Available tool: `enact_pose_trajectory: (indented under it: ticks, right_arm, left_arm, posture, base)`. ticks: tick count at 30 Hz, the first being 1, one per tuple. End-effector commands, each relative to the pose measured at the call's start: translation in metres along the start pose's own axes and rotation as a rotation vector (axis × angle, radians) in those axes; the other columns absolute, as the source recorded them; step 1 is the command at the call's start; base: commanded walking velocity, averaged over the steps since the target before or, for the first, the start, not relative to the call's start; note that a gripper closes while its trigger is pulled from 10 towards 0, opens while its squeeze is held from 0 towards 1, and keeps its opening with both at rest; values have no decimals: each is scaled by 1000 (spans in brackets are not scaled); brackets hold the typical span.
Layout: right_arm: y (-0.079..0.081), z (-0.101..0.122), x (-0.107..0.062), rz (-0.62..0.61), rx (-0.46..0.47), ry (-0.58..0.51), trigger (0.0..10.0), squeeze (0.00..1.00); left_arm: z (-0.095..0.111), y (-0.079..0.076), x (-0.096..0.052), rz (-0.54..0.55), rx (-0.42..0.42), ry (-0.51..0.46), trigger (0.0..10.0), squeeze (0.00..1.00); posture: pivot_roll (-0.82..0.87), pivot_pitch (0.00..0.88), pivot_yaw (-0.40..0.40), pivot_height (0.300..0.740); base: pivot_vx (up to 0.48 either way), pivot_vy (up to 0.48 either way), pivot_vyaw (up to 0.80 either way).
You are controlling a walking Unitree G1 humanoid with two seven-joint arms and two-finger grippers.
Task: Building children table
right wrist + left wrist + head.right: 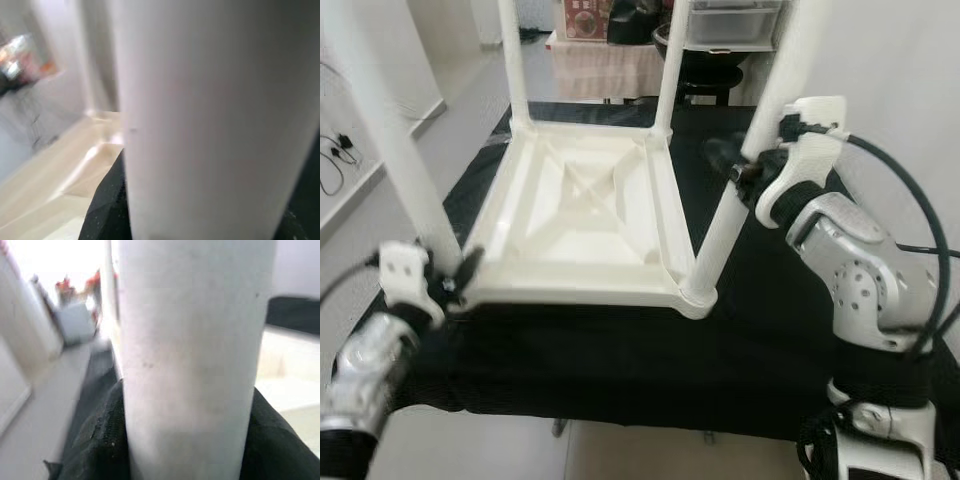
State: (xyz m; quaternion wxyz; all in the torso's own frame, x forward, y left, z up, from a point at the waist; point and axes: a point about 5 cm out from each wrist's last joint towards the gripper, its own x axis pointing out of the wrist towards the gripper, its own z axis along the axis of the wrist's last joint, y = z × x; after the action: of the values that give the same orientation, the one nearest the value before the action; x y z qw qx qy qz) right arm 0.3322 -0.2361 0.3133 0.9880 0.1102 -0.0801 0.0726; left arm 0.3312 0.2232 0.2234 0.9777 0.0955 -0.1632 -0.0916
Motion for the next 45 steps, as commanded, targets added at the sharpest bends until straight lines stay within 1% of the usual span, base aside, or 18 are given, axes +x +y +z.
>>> enact_pose_trajectory:
  ticks: [1, 3, 4, 6, 7, 8, 12, 14, 16, 21, 22, 23, 25, 26, 33, 34, 36, 45]
  right_arm:
    - [-54, -11, -12, -342, -3, 51, 10000, 0]
    - [-62, -25, -10, -453, 61, 82, 10000, 0]
    - [-62, -25, -10, -453, 61, 82, 10000, 0]
    - [-57, -50, -5, -529, 149, 138, 10000, 0]
    - [-57, -50, -5, -529, 149, 138, 10000, 0]
    - [-49, -68, -3, -556, 198, 182, 10000, 0]
    - [-44, -79, -1, -569, 227, 211, 10000, 0]
    - [-28, -127, 1, -636, 348, 328, 10000, 0]
    - [-22, -147, 1, -665, 384, 376, 10000, 0]
    - [-19, -165, 0, -705, 419, 418, 10000, 0]
    - [-18, -175, 0, -738, 422, 432, 10000, 0]
    - [-18, -175, 0, -738, 422, 432, 10000, 0]
    - [-21, -192, -4, -827, 410, 461, 10000, 933]
    - [-23, -199, -7, -870, 400, 470, 10000, 1000]
    - [-25, -212, -13, -950, 393, 479, 10000, 1000]
    - [-26, -212, -14, -963, 389, 465, 10000, 1000]
    - [-29, -208, -15, -971, 398, 435, 10000, 1000]
    - [-38, -185, -35, -910, 519, 283, 10000, 1000]
  left_arm:
    - [44, 43, -5, 137, 38, -143, 10000, 0]
    - [123, 50, 15, 25, 107, -332, 10000, 0]
    - [123, 50, 15, 25, 107, -332, 10000, 0]
    - [197, 44, 32, -138, 190, -472, 10000, 0]
    - [197, 44, 32, -138, 190, -472, 10000, 0]
    - [232, 39, 41, -218, 217, -527, 10000, 0]
    - [253, 35, 45, -265, 232, -558, 10000, 0]
    - [305, 15, 61, -408, 224, -621, 10000, 0]
    - [323, 2, 66, -474, 216, -639, 10000, 0]
    - [336, -11, 72, -535, 203, -646, 10000, 0]
    - [342, -19, 75, -583, 182, -640, 10000, 1000]
    - [342, -19, 75, -583, 182, -640, 10000, 1000]
    - [341, -36, 87, -661, 139, -604, 10000, 1000]
    - [337, -42, 92, -692, 113, -584, 10000, 1000]
    - [326, -53, 99, -787, 89, -540, 10000, 1000]
    - [324, -55, 100, -816, 89, -535, 10000, 161]
    - [319, -55, 98, -855, 74, -522, 10000, 0]
    - [289, -49, 91, -986, 25, -456, 10000, 0]
  posture:
    - [-98, 98, 25, 740]
    - [-73, 95, 40, 740]
    - [-73, 95, 40, 740]
    - [-43, 97, 68, 740]
    - [-43, 97, 68, 740]
    - [-30, 101, 89, 740]
    - [-30, 101, 89, 740]
    - [-2, 116, 136, 740]
    - [3, 120, 145, 740]
    - [12, 123, 154, 740]
    - [13, 130, 167, 740]
    - [13, 130, 167, 740]
    - [9, 137, 185, 740]
    - [5, 134, 187, 740]
    - [2, 133, 184, 740]
    - [2, 133, 184, 740]
    - [-16, 126, 171, 740]
    - [-64, 126, 154, 740]
  base:
    - [0, 0, 0]
    - [0, 0, 0]
    - [0, 0, 0]
    - [0, 0, 0]
    - [0, 0, 0]
    - [0, 0, 0]
    - [0, 0, 0]
    - [0, 0, 0]
    - [0, 0, 0]
    - [0, 0, 0]
    - [0, 0, 0]
    - [0, 0, 0]
    - [0, 0, 0]
    - [0, 0, 0]
    - [0, 0, 0]
    - [0, 0, 0]
    - [0, 0, 0]
    - [0, 0, 0]
